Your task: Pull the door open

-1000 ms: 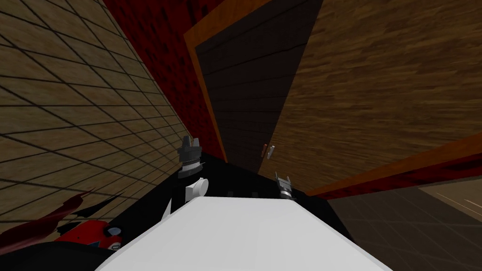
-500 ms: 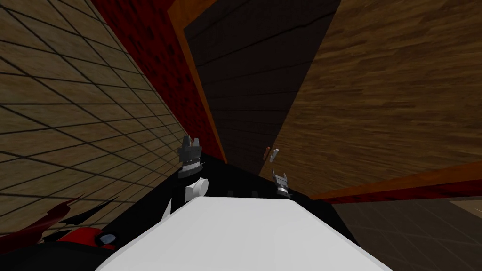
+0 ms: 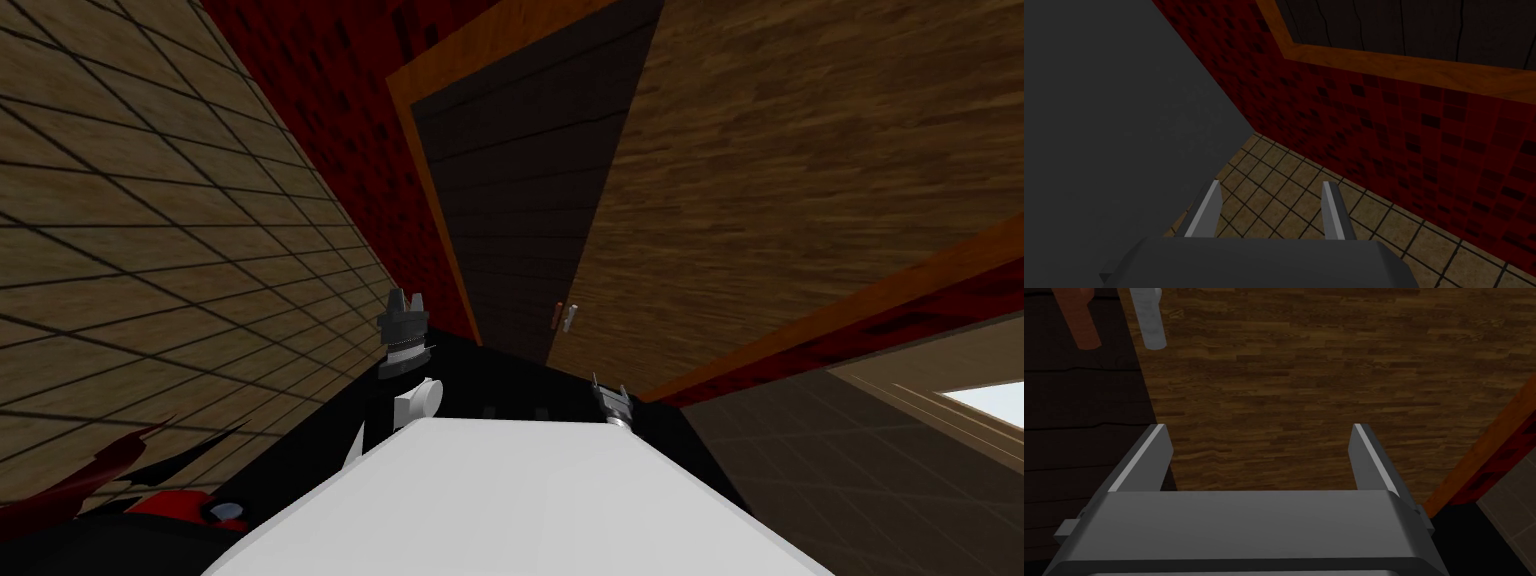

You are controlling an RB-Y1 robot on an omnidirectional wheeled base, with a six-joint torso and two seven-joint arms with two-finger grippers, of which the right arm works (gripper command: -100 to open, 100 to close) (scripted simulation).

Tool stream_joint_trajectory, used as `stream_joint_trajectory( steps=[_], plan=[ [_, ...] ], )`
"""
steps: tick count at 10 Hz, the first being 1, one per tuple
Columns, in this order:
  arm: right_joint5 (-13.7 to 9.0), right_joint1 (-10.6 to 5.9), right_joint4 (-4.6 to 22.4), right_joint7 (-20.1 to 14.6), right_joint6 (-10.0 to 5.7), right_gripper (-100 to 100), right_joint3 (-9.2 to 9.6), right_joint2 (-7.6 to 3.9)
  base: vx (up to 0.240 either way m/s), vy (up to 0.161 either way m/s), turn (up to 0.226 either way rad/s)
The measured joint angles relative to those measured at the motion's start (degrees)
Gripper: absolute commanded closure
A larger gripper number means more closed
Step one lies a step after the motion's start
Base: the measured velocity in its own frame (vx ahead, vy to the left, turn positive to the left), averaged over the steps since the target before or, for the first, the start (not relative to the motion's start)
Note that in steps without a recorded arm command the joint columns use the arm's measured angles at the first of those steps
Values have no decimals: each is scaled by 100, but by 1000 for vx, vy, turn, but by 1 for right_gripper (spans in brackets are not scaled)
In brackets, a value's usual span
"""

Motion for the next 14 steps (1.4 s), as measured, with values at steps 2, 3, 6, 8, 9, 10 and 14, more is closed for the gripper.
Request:
stream_joint_trajectory(
  steps=[2, 3, 6, 8, 9, 10, 14],
  plan=[
    [-29, 42, 165, -49, -22, -100, -55, -69, -75, 10, -74],
    [-67, 165, 184, -79, -14, -100, -123, -141, -85, 10, -63],
    [-124, 238, 349, -144, -8, -100, -225, -253, -58, 11, -50],
    [-173, 310, 558, -227, -52, -100, -323, -341, -79, 10, -66],
    [-224, 383, 619, -246, -17, -100, -416, -429, 29, -9, -3],
    [-266, 399, 773, -330, -17, -100, -501, -529, 133, -19, 76],
    [-296, 296, 683, -387, 62, -100, -556, -586, 185, -21, 95]
  ],
)
